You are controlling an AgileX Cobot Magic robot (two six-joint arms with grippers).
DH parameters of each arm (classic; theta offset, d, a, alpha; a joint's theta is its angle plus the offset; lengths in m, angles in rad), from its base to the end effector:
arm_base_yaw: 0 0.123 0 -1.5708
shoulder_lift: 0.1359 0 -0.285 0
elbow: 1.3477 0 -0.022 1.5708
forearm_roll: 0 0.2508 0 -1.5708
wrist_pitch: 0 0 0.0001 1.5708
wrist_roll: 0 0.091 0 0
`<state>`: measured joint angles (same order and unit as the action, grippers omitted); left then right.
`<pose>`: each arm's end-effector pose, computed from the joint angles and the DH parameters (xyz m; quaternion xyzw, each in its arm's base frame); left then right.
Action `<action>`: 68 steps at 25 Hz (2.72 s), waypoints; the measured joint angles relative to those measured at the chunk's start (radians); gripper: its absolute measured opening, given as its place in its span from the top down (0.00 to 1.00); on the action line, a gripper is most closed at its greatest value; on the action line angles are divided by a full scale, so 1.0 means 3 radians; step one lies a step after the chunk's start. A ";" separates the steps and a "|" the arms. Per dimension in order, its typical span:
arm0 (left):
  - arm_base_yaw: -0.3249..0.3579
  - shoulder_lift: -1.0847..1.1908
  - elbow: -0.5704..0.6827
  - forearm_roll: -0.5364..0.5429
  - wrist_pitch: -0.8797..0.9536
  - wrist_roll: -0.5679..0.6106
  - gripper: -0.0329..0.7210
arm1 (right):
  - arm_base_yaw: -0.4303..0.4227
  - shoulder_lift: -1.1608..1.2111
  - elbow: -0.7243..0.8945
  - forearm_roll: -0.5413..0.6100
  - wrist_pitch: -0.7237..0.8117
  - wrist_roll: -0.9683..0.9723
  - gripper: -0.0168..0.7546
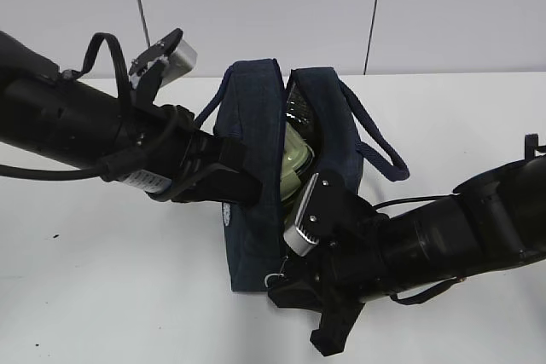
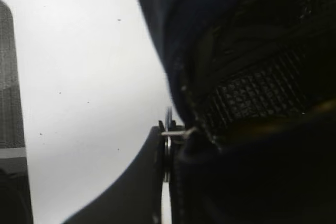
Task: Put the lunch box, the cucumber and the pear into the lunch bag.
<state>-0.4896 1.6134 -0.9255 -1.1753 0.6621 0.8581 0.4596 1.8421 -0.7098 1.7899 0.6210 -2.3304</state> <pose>0.2553 -0.1947 0.2215 0.2164 0.8796 -0.3737 0.1995 0.2502 0.1816 0.1206 -0.5006 0.7546 0.2751 0.3229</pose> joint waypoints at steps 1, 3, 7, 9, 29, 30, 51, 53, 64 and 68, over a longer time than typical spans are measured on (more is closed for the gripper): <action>0.0000 0.0000 0.0000 0.0001 0.0003 0.0000 0.97 | 0.0000 0.0000 0.0000 -0.0038 0.0027 0.0080 0.97; 0.0000 0.0000 0.0000 0.0007 0.0003 0.0000 0.97 | 0.0000 0.0000 0.0000 -0.0187 0.0081 0.0255 0.97; 0.0000 0.0000 0.0000 0.0025 0.0014 0.0000 0.97 | 0.0000 0.0000 -0.0010 -0.0484 0.0245 0.0616 0.97; 0.0000 0.0001 0.0000 0.0029 0.0021 0.0000 0.97 | 0.0000 -0.0021 -0.0010 -0.0570 0.0322 0.0730 0.97; 0.0000 0.0004 -0.0004 0.0078 0.0119 0.0000 0.96 | 0.0000 -0.0741 -0.0010 -0.1165 0.0302 0.1451 0.97; 0.0000 0.0004 -0.0005 0.0078 0.0128 0.0000 0.96 | 0.0000 -0.0769 -0.0010 -0.1165 0.0297 0.1458 0.97; 0.0000 0.0004 -0.0008 0.0146 0.0234 0.0000 0.93 | 0.0000 -0.1362 -0.0004 -0.1980 -0.0020 0.2406 0.97; 0.0000 0.0004 -0.0008 0.0154 0.0242 0.0000 0.93 | 0.0000 -0.1398 -0.0004 -0.1944 -0.0076 0.2412 0.97; 0.0000 0.0004 -0.0008 0.0195 0.0305 0.0000 0.86 | 0.0000 -0.1419 -0.0224 -0.1890 -0.0127 0.2414 0.97; 0.0000 0.0004 -0.0008 0.0195 0.0322 0.0000 0.82 | 0.0000 -0.1419 -0.0250 -0.1807 -0.0245 0.2370 0.97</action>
<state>-0.4896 1.6146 -0.9278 -1.1170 0.7586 0.8581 0.4596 1.4164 -0.7849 1.2478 0.5474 -1.6193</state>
